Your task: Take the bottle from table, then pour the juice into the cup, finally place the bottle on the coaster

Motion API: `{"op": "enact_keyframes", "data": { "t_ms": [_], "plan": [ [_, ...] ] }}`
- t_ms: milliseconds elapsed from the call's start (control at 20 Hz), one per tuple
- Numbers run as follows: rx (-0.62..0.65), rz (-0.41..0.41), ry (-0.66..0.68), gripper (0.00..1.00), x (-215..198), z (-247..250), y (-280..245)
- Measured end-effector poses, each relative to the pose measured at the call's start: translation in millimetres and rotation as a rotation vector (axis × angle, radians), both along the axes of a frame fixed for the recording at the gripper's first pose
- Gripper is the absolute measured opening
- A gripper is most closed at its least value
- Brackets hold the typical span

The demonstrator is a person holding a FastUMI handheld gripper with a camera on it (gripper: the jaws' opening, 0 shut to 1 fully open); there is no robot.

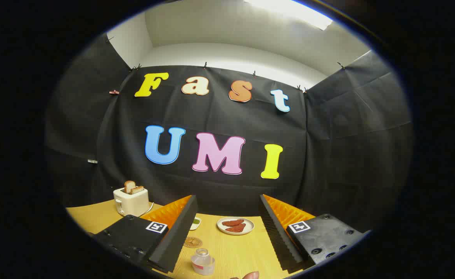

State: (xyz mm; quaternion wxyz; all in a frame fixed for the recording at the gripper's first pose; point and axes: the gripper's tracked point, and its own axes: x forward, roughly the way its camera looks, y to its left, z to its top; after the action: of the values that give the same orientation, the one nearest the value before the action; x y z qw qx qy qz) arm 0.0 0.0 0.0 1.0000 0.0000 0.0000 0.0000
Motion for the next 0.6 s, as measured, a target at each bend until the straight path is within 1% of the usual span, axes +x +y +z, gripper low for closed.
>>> {"op": "enact_keyframes", "data": {
  "t_ms": [150, 600],
  "plan": [
    [0.033, 0.01, 0.007, 0.97, 4, -1, 5],
    [0.001, 0.031, 0.0, 0.97, 3, 3, 14]
  ]
}}
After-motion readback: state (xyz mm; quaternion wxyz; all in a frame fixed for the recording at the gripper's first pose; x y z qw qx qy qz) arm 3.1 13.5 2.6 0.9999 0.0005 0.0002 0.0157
